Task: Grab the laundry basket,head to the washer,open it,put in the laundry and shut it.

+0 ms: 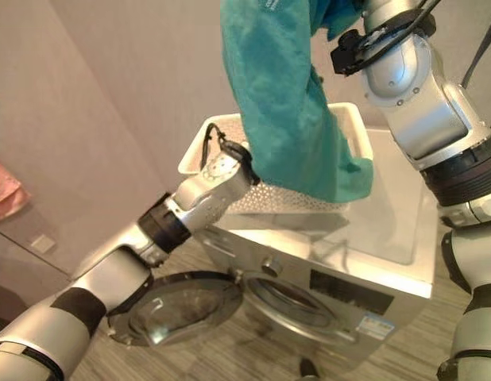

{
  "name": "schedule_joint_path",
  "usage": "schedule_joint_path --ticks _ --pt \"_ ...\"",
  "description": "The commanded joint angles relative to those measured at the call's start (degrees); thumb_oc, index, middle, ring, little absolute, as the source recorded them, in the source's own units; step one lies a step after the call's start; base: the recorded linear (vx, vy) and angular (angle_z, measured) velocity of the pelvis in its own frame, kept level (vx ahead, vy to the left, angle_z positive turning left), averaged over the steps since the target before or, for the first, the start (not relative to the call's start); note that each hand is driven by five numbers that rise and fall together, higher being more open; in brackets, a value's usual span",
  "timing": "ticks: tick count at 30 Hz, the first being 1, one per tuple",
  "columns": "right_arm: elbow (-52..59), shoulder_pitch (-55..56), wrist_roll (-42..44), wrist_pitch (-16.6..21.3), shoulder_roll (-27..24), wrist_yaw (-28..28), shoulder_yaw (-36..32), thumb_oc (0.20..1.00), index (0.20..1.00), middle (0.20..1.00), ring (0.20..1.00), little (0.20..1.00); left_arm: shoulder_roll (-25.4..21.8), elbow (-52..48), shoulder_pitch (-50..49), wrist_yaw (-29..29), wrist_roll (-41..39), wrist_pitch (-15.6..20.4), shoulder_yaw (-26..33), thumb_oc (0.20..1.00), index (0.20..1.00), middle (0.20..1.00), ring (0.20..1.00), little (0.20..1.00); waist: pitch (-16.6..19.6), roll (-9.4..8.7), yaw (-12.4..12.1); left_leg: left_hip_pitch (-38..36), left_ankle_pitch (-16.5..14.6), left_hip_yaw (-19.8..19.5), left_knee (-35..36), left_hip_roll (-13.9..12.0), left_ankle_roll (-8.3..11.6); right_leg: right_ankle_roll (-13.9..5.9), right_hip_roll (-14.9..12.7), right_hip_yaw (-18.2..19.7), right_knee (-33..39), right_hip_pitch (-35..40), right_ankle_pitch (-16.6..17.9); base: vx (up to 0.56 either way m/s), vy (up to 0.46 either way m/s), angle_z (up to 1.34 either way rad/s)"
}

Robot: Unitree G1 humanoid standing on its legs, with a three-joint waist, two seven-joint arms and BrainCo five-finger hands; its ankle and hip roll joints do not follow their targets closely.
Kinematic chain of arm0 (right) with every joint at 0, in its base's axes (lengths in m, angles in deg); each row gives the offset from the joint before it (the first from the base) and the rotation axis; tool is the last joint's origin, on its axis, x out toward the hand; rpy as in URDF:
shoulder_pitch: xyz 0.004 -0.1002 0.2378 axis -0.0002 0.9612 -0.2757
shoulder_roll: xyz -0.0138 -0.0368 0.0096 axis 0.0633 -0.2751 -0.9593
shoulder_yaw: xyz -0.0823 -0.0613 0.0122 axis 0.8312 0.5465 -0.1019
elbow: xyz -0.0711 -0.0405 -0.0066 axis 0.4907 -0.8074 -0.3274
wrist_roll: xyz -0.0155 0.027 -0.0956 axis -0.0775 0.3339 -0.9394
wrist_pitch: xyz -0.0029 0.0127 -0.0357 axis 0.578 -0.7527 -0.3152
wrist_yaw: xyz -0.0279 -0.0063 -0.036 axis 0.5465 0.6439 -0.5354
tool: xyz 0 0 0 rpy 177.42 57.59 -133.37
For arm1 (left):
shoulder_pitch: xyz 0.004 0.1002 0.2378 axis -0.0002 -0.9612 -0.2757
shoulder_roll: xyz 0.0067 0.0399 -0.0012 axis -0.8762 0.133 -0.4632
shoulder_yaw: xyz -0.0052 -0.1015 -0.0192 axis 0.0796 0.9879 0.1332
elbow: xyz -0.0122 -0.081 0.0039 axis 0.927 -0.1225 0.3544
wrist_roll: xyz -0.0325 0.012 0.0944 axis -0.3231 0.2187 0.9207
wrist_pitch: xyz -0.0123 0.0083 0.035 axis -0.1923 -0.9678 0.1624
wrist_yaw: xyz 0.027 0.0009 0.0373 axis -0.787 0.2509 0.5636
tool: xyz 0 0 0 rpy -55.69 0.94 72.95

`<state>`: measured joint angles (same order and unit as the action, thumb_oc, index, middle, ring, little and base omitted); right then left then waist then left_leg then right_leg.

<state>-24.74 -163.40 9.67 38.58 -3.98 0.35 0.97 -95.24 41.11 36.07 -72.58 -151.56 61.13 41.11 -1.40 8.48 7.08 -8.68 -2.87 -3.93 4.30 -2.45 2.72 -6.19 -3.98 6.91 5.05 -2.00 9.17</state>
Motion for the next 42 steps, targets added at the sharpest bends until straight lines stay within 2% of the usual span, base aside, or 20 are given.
schedule_joint_path --ticks 1,3,4,12,15,25,31,42 --pt "-3.94 -4.43 0.82 0.58 -1.59 -2.24 0.13 0.2 0.2 0.2 0.2 0.2 -5.52 -1.85 1.33 -1.51 -3.2 4.14 -2.57 1.0 1.0 1.0 1.0 1.0 0.8 -5.06 -1.33 1.24 -1.29 1.74 0.03 0.2 -0.76 0.29 -1.79 -1.64 -2.45 4.27 -7.64 0.0 0.0 0.06" --pt "-3.94 -4.43 0.82 0.58 -1.59 -2.24 0.13 0.2 0.2 0.2 0.2 0.2 -5.52 -1.85 1.33 -1.51 -3.2 4.14 -2.57 1.0 1.0 1.0 1.0 1.0 0.8 -5.06 -1.33 1.24 -1.29 1.74 0.03 0.2 -0.76 0.29 -1.79 -1.64 -2.45 4.27 -7.64 0.0 -0.017 0.05" --pt "-7.18 -4.9 1.03 0.47 -3.43 -2.69 0.84 0.2 0.2 0.2 0.2 0.2 -8.97 -9.23 -2.23 -2.9 -5.54 3.85 -5.09 1.0 1.0 1.0 1.0 1.0 0.91 -6.13 -2.69 1.28 -1.27 1.2 0.09 0.07 -0.79 0.34 -1.86 -2.41 -2.24 4.77 -7.67 0.0 -0.034 0.01" --pt "-9.32 -6.99 1.67 1.07 -4.71 -2.55 2.99 0.2 0.2 0.2 0.2 0.2 -13.13 -15.73 -3.96 -4.37 -7.74 3.07 -7.84 1.0 1.0 1.0 1.0 1.0 0.95 -7.04 -3.26 1.38 -1.0 0.11 0.4 -0.1 -0.67 0.38 -1.96 -3.16 -2.16 5.11 -7.87 0.0 -0.007 0.16" --pt "-9.97 -7.58 2.32 1.38 -4.45 -2.48 3.64 0.2 0.2 0.2 0.2 0.2 -13.18 -15.78 -3.44 -4.34 -8.17 2.86 -8.63 1.0 1.0 1.0 1.0 1.0 0.94 -7.17 -3.31 1.49 -0.86 -0.04 0.55 -0.21 -0.59 0.35 -1.95 -3.54 -2.24 5.08 -7.95 0.0 -0.002 0.03" --pt "-9.25 -8.31 4.07 1.94 -3.54 -1.82 4.63 0.2 0.2 0.2 0.2 0.2 -4.93 -8.39 2.81 -2.8 -6.45 1.95 -9.61 1.0 1.0 1.0 1.0 1.0 0.99 -7.07 -2.11 1.78 -0.73 0.1 0.7 -0.31 -0.27 0.28 -1.82 -3.45 -2.31 4.66 -7.86 0.0 0.006 0.03" --pt "-7.37 -8.1 5.06 2.01 -2.87 -0.33 4.85 0.2 0.2 0.2 0.2 0.2 0.76 -2.73 5.32 -1.59 -5.04 2.32 -6.93 1.0 1.0 1.0 1.0 1.0 0.81 -7.01 -1.36 1.36 -1.33 0.61 0.7 -0.61 -0.09 0.27 -1.59 -3.2 -2.28 4.75 -8.26 0.0 0.0 0.0" --pt "-5.18 -6.85 6.14 2.3 -0.92 0.49 3.71 0.2 0.2 0.2 0.2 0.2 2.32 0.75 4.22 -0.4 -4.52 4.15 -1.8 1.0 1.0 1.0 1.0 1.0 0.72 -6.69 -0.32 1.03 -1.64 2.12 0.7 -0.87 0.01 0.29 -1.25 -2.26 -2.16 4.56 -8.3 0.0 -0.003 -0.04"
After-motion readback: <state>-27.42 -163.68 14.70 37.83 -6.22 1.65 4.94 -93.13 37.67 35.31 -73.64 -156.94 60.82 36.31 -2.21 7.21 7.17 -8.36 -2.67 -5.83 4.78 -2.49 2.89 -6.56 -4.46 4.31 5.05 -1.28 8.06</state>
